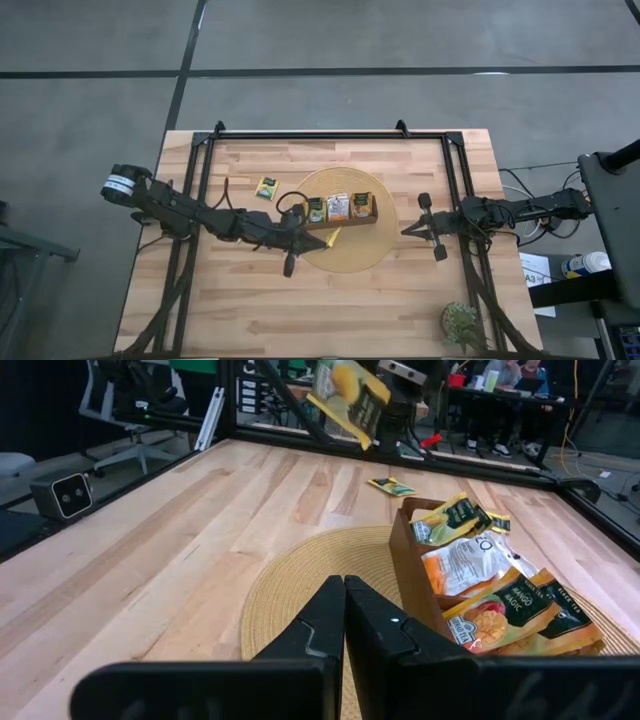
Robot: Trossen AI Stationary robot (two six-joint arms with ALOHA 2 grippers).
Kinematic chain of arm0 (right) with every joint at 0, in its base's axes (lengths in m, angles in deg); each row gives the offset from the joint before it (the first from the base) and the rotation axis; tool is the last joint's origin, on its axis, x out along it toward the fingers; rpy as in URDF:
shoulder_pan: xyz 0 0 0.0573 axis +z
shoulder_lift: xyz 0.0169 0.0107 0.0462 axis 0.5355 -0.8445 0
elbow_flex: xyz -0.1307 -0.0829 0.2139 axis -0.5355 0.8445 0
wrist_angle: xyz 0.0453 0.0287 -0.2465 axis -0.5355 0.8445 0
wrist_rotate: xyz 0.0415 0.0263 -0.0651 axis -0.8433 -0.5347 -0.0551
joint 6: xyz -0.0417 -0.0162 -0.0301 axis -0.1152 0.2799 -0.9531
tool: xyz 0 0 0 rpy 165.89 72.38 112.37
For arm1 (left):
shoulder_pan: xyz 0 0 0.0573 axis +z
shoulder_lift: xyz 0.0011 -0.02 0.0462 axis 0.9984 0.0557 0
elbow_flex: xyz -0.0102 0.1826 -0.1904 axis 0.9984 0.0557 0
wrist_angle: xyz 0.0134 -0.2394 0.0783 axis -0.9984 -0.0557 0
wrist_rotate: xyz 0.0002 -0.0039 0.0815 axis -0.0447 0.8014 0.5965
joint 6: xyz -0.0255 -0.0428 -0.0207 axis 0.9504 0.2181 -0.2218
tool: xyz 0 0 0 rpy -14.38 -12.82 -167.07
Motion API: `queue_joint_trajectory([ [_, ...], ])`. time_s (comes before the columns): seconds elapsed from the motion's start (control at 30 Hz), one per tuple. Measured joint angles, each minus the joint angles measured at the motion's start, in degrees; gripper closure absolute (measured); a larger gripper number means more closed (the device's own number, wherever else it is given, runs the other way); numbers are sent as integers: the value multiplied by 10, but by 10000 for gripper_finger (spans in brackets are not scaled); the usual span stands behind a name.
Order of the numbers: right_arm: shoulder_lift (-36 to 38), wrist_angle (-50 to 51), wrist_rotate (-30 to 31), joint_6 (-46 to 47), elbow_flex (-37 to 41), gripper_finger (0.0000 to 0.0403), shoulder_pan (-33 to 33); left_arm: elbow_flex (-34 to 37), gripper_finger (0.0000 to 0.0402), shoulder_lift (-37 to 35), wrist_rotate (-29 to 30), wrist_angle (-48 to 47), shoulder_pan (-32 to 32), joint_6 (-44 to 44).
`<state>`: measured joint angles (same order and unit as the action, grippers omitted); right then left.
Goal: Pick & Place Tea
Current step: Put the yellow tea bag into the left section of the wooden organizer
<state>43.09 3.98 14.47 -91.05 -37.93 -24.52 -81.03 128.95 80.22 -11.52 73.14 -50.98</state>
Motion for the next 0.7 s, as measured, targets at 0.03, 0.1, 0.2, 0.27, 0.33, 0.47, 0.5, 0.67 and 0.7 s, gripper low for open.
queue_joint_trajectory([
  [0.03, 0, 0, 0, 1, 0, 394, 0, 0, 401, 0, 0, 4, -2, -4],
  [0.1, 0, 0, 0, 0, 0, 394, 0, 0, 401, 0, -1, 18, -4, -9],
  [0.2, 0, 0, 0, 1, 0, 394, 0, 0, 401, 0, -7, 37, -4, -10],
  [0.27, 0, 0, 0, 0, 0, 394, 0, 0, 401, 0, -14, 46, -4, -10],
  [0.33, 0, 0, 0, 1, 0, 394, 0, 0, 401, 0, -24, 51, -4, -10],
  [0.47, 0, -3, 0, 0, 0, 394, 0, 1, 401, 0, -33, 58, -5, -18],
  [0.5, 0, -8, 0, 0, 0, 394, 0, 1, 401, 0, -37, 60, -5, -24],
  [0.67, -2, -68, 0, 0, 0, 394, 0, 1, 401, 0, -50, 79, -5, -30],
  [0.7, -2, -91, 0, 1, 0, 394, 0, 1, 401, 0, -55, 84, -6, -33],
])
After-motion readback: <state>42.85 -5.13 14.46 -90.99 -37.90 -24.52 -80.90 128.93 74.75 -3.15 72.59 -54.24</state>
